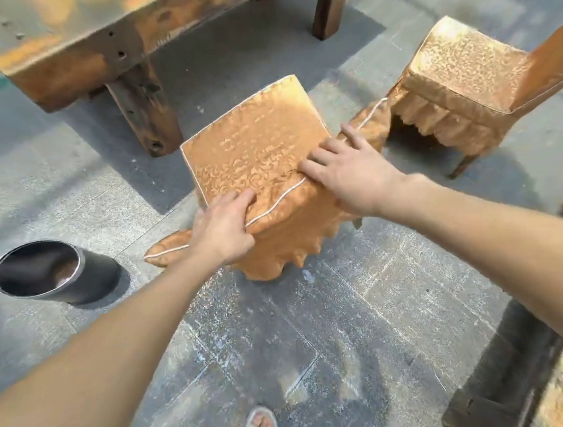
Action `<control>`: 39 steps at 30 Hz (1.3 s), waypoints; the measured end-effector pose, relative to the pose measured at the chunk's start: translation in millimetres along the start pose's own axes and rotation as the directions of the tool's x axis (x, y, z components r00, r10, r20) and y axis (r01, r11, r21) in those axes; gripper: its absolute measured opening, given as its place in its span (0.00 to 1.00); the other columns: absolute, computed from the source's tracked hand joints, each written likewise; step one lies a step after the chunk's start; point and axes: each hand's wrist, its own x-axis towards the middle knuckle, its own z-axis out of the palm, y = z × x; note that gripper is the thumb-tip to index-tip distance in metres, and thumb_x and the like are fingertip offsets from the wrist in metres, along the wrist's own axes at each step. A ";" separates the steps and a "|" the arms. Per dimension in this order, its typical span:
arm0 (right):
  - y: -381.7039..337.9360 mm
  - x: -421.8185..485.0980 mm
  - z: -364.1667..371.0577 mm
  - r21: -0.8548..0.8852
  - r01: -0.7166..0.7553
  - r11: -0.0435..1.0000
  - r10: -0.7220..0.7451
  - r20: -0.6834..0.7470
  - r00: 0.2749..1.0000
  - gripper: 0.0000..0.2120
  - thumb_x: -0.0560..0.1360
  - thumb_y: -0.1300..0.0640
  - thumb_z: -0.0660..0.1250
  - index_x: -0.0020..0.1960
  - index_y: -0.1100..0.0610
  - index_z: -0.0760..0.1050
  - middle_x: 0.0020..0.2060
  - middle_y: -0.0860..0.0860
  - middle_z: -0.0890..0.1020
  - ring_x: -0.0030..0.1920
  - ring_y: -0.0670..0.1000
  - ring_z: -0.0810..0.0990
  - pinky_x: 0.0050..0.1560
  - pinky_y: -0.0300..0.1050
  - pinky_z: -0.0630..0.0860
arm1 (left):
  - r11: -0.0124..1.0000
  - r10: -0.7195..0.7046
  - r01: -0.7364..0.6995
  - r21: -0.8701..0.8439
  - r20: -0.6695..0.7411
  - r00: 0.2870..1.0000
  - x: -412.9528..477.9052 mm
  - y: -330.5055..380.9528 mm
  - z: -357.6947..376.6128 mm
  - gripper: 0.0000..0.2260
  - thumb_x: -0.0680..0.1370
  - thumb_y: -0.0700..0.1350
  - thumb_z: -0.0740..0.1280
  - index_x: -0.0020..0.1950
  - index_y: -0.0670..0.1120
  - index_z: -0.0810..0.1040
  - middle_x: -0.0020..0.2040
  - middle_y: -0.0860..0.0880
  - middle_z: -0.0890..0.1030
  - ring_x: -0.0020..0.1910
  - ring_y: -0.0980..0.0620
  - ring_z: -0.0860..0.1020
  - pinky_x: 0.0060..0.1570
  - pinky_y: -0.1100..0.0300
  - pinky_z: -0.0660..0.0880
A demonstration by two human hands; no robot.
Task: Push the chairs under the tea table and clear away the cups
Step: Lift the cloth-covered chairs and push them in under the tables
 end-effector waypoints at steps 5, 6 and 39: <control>53.3 5.9 50.8 0.090 -0.276 0.957 0.252 0.211 0.944 0.23 0.80 0.65 0.59 0.73 0.54 0.61 0.67 0.53 0.71 0.72 0.59 0.67 0.75 0.72 0.51 | 0.964 0.099 -0.118 0.237 0.092 0.991 41.0 2.1 -17.1 0.25 0.69 0.41 0.71 0.61 0.52 0.64 0.59 0.49 0.71 0.61 0.45 0.71 0.48 0.49 0.73; 68.1 -1.5 64.4 0.087 -0.313 0.946 0.285 0.238 0.929 0.23 0.80 0.65 0.58 0.73 0.54 0.60 0.68 0.53 0.70 0.72 0.60 0.67 0.75 0.71 0.52 | 0.951 0.135 -0.157 0.267 0.098 0.986 53.1 16.6 -14.8 0.25 0.68 0.41 0.71 0.60 0.52 0.64 0.59 0.49 0.72 0.61 0.45 0.71 0.47 0.50 0.74; 195.5 -52.8 162.2 0.191 -0.146 0.971 0.161 -0.065 0.985 0.29 0.58 0.64 0.74 0.56 0.53 0.72 0.48 0.52 0.76 0.50 0.60 0.74 0.51 0.56 0.66 | 0.928 0.028 -0.012 0.372 -0.036 0.999 105.4 131.0 23.2 0.27 0.65 0.57 0.74 0.61 0.52 0.72 0.57 0.51 0.79 0.53 0.49 0.75 0.43 0.53 0.76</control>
